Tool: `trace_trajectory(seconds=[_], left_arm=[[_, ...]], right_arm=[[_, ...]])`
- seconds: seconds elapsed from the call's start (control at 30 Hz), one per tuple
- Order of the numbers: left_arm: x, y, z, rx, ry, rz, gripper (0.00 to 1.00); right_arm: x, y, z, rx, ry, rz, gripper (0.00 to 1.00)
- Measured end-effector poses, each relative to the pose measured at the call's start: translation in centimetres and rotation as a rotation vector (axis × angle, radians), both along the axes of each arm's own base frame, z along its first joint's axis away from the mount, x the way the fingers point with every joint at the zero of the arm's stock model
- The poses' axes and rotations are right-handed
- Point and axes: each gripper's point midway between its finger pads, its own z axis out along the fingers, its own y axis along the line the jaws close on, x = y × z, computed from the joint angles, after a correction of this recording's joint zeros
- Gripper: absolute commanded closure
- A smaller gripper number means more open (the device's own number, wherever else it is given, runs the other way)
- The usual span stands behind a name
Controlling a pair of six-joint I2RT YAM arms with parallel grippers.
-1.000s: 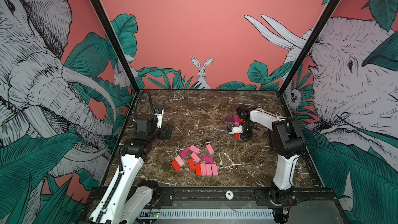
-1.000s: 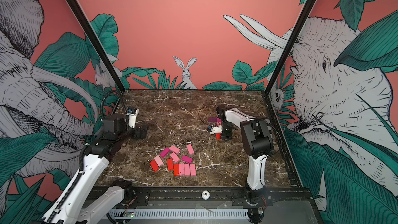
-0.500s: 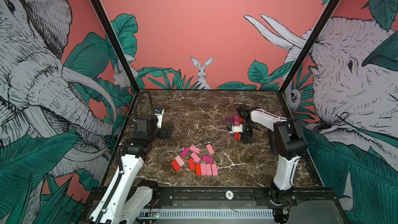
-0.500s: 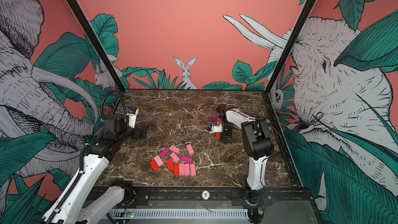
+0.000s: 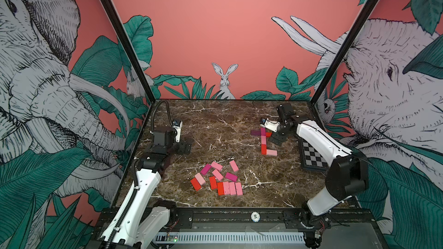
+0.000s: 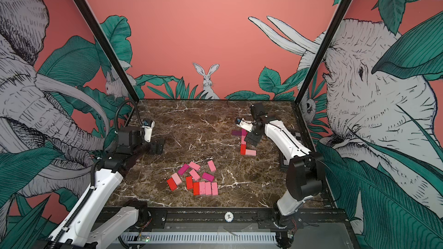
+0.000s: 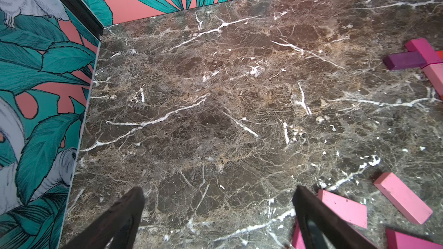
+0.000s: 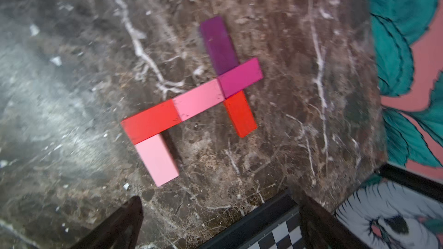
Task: Assemble the letter t with building blocks
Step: Pick up the building block from the center of the board.
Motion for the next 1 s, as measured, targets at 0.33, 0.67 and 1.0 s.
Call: trace_trajectory(seconds=[0.33,0.67,1.0], left_arm=[[0.0,0.3,0.0,0.003,0.000,0.022,0.01],[0.1,0.4,-0.2,0.003,0.008,0.031,0.01],[0.2,0.6,-0.3,0.007,0.008,0.043,0.01]], right_arm=[[2.4,-1.0,0.6,0.116,-0.059,-0.294,0.02],[1.1,-0.3,1.9,0.294,-0.083,-0.439,0.02],[-4.1,2.2,0.8,0.408,-0.026,-0.454,0.12]])
